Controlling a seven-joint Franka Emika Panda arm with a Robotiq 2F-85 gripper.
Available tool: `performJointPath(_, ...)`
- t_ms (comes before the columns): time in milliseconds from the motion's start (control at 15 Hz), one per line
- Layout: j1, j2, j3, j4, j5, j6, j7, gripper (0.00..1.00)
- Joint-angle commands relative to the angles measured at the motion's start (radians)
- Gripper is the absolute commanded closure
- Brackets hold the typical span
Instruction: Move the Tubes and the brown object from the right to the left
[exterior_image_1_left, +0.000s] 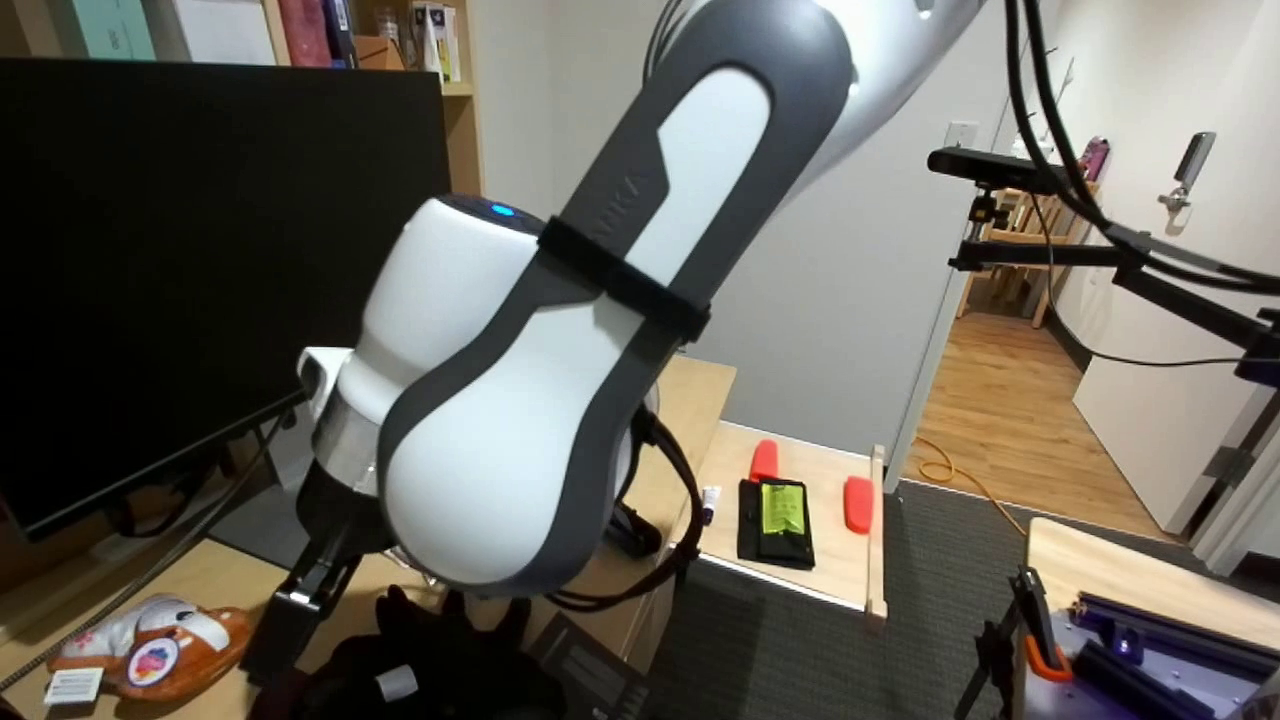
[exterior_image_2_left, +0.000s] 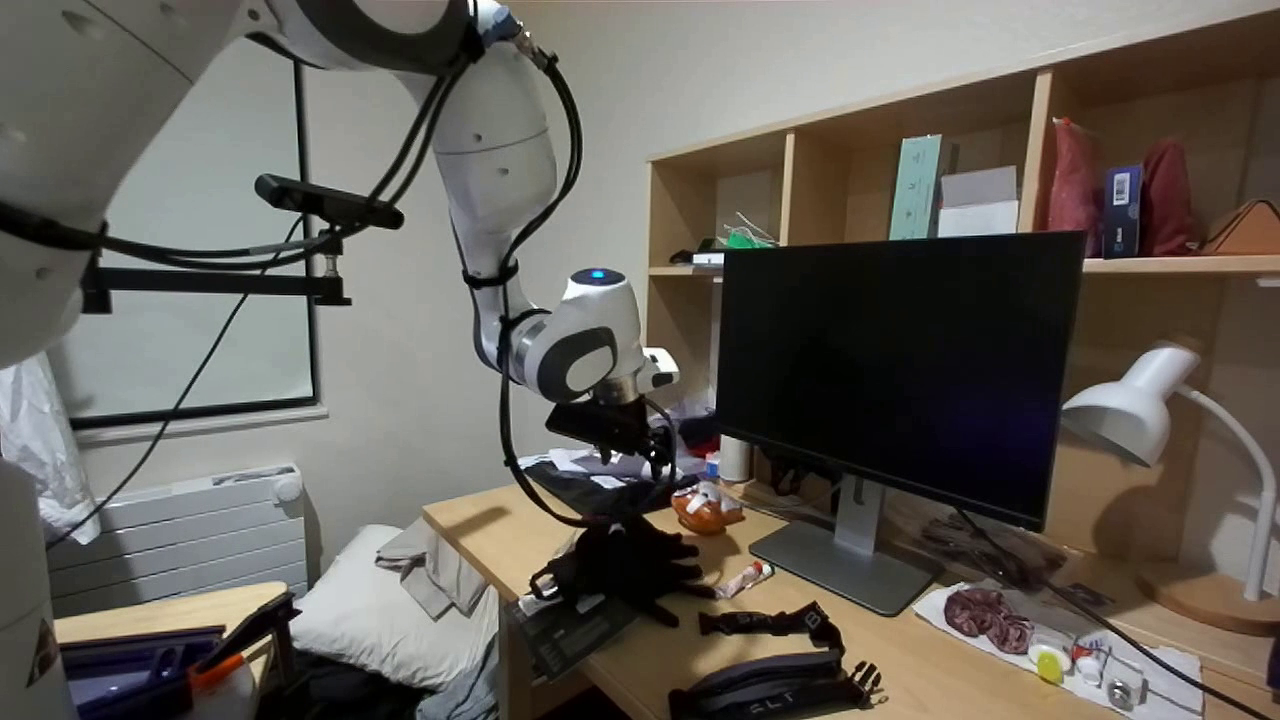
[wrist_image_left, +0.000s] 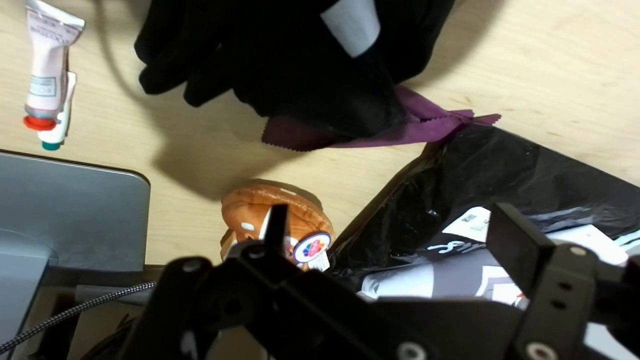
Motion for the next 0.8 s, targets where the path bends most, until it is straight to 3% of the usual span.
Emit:
performJointPath(0,-0.196,-0.071,0.152,-0.12,0.0,0.013,-0.088,0.0)
performJointPath(133,-0.322,-0.081,0.247,-0.151,0.005,-0.007,-0.128,0.0)
performJointPath(333,-0.466,-0.123,0.317,-0.191,0.002,-0.046,-0.155,0.0)
performJointPath(467,-0.525,-0.159,0.333,-0.19,0.005,-0.087,-0.156,0.0)
performJointPath(600,-0.621,-0.165,0.394,-0.169,-0.008,-0.176,-0.227,0.0)
performJointPath(733,-0.643,-0.2,0.382,-0.157,-0.025,-0.207,-0.273,0.0)
